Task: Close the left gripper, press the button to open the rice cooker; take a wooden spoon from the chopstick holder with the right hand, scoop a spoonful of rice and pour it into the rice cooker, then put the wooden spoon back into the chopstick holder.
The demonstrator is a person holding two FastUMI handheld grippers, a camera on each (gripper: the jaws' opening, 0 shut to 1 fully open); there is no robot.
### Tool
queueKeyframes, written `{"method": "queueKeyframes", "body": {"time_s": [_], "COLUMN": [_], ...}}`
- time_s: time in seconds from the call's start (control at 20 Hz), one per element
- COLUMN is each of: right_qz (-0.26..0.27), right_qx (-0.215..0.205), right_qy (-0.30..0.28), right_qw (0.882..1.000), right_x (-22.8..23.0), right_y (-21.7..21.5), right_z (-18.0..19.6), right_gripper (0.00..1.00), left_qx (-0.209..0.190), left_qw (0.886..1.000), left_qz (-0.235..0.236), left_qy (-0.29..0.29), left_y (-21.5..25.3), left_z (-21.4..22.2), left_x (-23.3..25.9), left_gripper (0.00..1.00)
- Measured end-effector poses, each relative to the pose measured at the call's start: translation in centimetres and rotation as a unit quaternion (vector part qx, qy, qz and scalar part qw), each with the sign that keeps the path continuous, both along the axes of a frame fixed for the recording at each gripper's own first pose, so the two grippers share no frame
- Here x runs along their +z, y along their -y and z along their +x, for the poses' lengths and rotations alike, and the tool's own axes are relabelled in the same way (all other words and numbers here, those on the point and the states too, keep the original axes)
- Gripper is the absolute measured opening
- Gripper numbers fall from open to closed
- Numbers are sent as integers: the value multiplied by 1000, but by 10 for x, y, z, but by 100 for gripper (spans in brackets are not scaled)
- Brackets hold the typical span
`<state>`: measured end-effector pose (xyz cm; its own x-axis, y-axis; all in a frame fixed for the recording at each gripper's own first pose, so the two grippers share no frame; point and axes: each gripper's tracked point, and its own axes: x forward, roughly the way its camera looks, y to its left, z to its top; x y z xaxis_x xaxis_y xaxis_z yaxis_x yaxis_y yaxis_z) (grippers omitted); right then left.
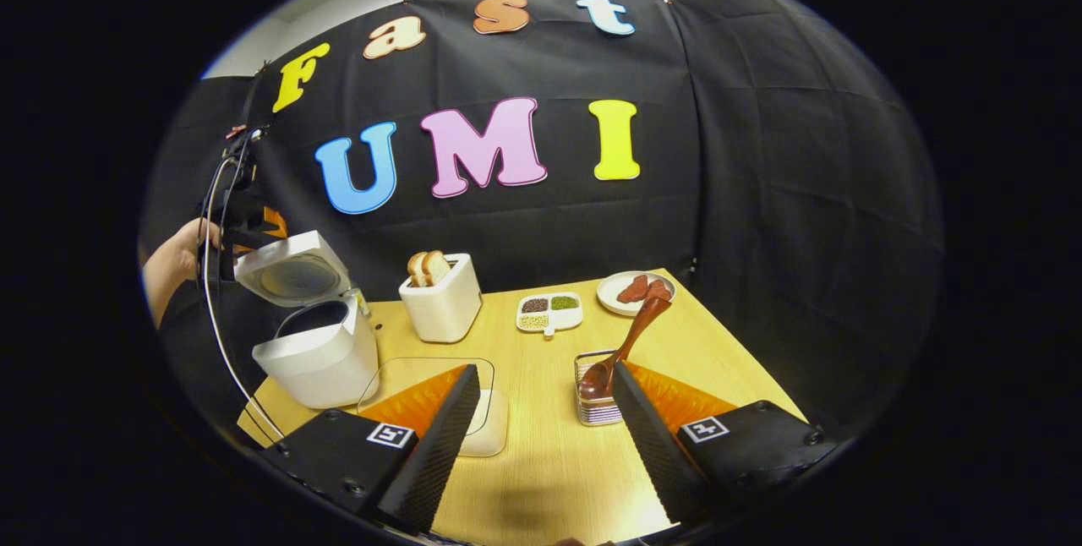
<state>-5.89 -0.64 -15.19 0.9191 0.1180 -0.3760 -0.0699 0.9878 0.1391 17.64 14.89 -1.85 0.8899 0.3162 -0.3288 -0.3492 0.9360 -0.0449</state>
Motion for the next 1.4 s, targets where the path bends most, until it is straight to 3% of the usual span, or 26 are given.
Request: {"method": "queueKeyframes", "body": {"time_s": [0.35,0.75,1.1,1.4], "right_qz": [-10,-15,-26,-32], "right_qx": [24,19,23,22], "right_qy": [1,-4,-3,19], "right_qw": [1000,1000,999,999], "right_x": [0,-3,-5,11], "right_y": [-3,-1,-12,-22], "right_z": [-10,-22,-22,-2], "right_gripper": [98,98,99,99], "left_qx": [4,16,21,-39], "left_qw": [999,995,996,999], "left_qz": [-6,-22,-12,15], "left_qy": [-34,-98,-82,-23], "left_y": [17,21,23,35], "left_z": [-28,-28,-21,-49], "left_x": [-67,-152,-157,-118], "left_gripper": [97,99,100,98]}}
